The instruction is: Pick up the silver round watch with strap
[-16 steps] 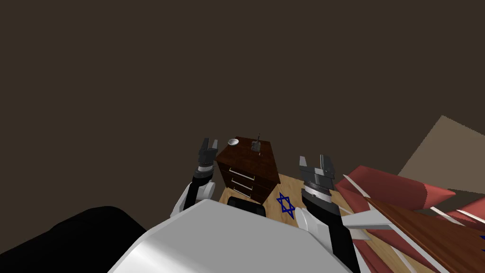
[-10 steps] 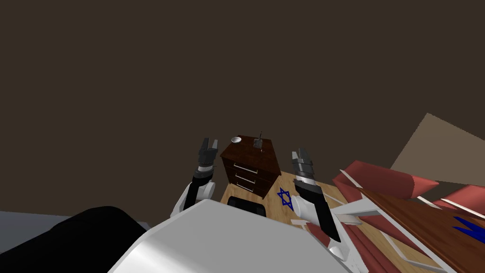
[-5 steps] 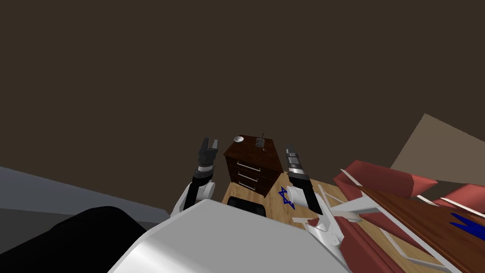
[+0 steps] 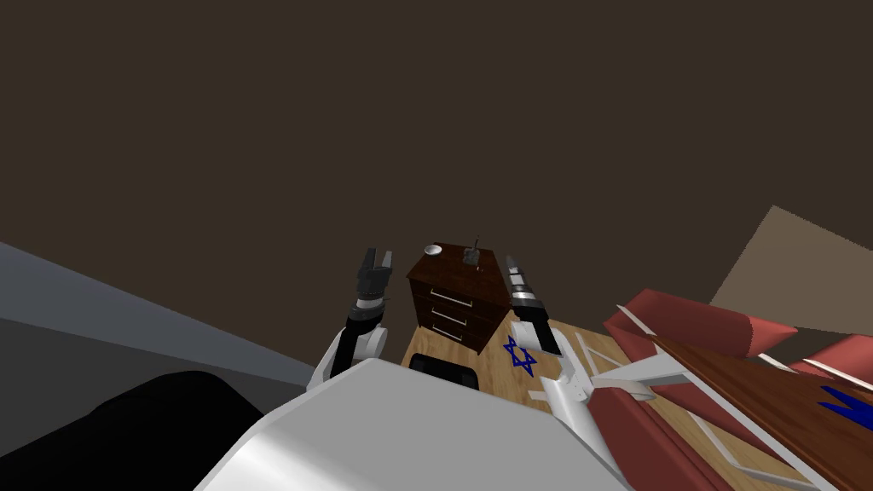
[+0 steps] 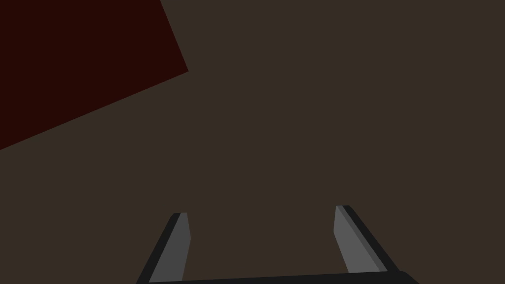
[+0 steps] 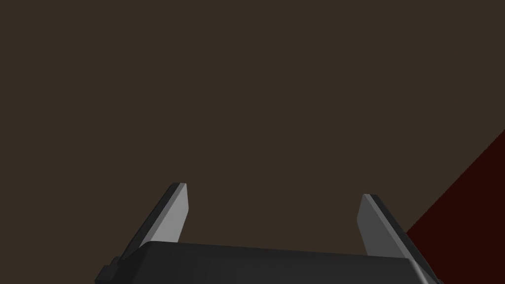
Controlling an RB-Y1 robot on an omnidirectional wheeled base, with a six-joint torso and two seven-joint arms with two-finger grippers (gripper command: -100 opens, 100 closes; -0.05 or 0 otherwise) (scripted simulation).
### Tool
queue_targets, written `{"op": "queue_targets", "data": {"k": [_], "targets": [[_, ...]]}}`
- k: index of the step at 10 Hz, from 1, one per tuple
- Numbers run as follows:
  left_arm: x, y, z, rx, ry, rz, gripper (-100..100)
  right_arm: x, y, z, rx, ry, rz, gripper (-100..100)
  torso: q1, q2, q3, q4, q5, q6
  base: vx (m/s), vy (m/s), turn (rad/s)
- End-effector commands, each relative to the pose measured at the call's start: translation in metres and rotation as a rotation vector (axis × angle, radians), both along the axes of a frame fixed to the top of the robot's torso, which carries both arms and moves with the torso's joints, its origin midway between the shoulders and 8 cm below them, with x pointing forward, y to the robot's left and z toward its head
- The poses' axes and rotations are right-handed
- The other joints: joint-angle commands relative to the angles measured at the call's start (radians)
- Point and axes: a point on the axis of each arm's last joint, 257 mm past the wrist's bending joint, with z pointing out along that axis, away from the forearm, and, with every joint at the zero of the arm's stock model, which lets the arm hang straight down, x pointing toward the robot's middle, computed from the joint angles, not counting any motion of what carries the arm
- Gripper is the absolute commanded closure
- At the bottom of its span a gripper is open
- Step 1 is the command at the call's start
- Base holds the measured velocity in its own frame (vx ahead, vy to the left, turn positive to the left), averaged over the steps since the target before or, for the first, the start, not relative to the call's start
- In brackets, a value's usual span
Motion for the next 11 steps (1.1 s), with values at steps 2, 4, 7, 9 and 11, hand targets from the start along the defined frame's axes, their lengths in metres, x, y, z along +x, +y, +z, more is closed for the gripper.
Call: {"op": "queue_targets", "data": {"k": [2, 4, 7, 9, 11], "targets": [[0.0, 0.0, 0.0, 0.0, 0.0, 0.0, 0, 0.021, 0.002, -0.011, -0.071, 0.054, -0.032, -100, 0.001, 0.0, 0.0, 0.0, 0.0, 0.0, -0.028, 0.046, 0.03], [0.0, 0.0, 0.0, -0.003, 0.0, -0.002, 0, 0.036, 0.002, -0.019, -0.118, 0.091, -0.053, -100, 0.004, 0.003, 0.002, 0.001, -0.001, -0.002, -0.015, 0.018, 0.022], [0.001, -0.001, -0.001, -0.009, 0.001, -0.004, 0, 0.066, 0.0, -0.037, -0.211, 0.171, -0.099, -100, 0.013, 0.008, 0.005, 0.002, -0.002, -0.005, -0.014, 0.029, 0.041], [0.001, -0.001, -0.001, -0.012, 0.002, -0.005, 0, 0.079, -0.002, -0.047, -0.258, 0.213, -0.123, -100, 0.019, 0.01, 0.007, 0.003, -0.003, -0.006, -0.008, 0.024, 0.027], [0.002, -0.002, -0.001, -0.014, 0.002, -0.006, 0, 0.093, -0.005, -0.056, -0.304, 0.256, -0.147, -100, 0.022, 0.013, 0.008, 0.004, -0.003, -0.007, -0.008, 0.015, 0.029]]}}
